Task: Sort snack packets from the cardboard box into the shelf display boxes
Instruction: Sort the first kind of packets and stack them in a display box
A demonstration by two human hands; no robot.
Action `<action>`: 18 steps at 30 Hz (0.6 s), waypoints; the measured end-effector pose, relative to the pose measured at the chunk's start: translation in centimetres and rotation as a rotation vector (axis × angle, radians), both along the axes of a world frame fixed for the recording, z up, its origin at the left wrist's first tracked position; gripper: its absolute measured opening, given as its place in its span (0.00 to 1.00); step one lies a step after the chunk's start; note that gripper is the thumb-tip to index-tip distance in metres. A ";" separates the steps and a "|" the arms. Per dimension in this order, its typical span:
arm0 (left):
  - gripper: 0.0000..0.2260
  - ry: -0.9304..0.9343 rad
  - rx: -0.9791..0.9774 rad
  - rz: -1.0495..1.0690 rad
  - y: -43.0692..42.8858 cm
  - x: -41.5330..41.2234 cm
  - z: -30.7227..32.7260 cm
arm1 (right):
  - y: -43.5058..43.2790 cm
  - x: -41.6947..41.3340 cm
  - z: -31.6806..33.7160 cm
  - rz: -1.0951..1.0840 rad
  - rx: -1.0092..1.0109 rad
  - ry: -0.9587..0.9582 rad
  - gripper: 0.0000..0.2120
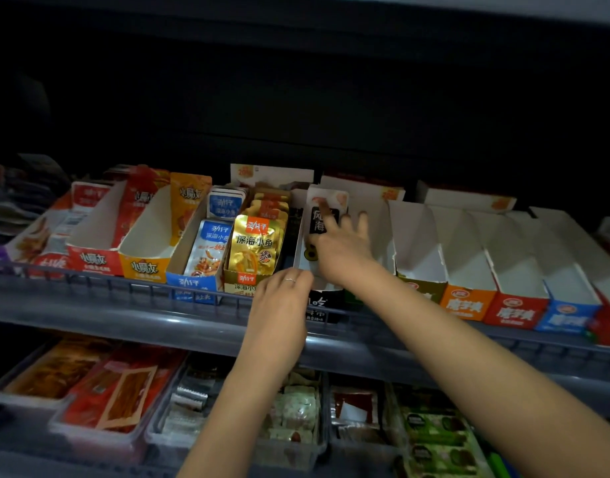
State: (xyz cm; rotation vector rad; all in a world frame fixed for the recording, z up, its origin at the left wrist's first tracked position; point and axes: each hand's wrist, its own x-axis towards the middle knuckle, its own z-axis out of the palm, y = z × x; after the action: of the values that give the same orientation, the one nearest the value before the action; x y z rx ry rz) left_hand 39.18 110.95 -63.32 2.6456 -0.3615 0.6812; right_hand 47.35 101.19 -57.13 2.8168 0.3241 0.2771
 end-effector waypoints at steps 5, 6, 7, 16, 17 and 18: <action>0.26 -0.042 0.016 -0.021 0.1 -0.6 -0.3 | -1.5 -1.3 0.6 0.086 0.230 -0.016 0.28; 0.27 -0.058 0.020 -0.026 0.2 -0.6 -0.5 | -2.0 -1.8 0.8 0.112 0.284 -0.023 0.27; 0.29 -0.077 0.019 -0.034 0.3 -0.6 -0.7 | -2.5 -2.2 0.9 0.138 0.337 -0.044 0.27; 0.16 -0.251 0.071 -0.276 0.0 -6.1 -2.1 | -9.9 -10.0 -3.7 0.379 0.617 -0.364 0.12; 0.15 -0.219 0.118 -0.343 -0.4 -7.2 -2.8 | -11.0 -11.2 -4.8 0.399 0.586 -0.352 0.11; 0.14 -0.179 0.171 -0.409 -0.8 -8.2 -3.6 | -12.0 -12.5 -6.0 0.419 0.554 -0.323 0.10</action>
State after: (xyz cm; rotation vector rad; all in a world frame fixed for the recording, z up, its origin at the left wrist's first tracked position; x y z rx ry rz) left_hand 30.98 110.13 -66.94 2.5479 -1.0191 0.7766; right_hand 34.86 89.18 -63.11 3.1197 0.8776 1.0432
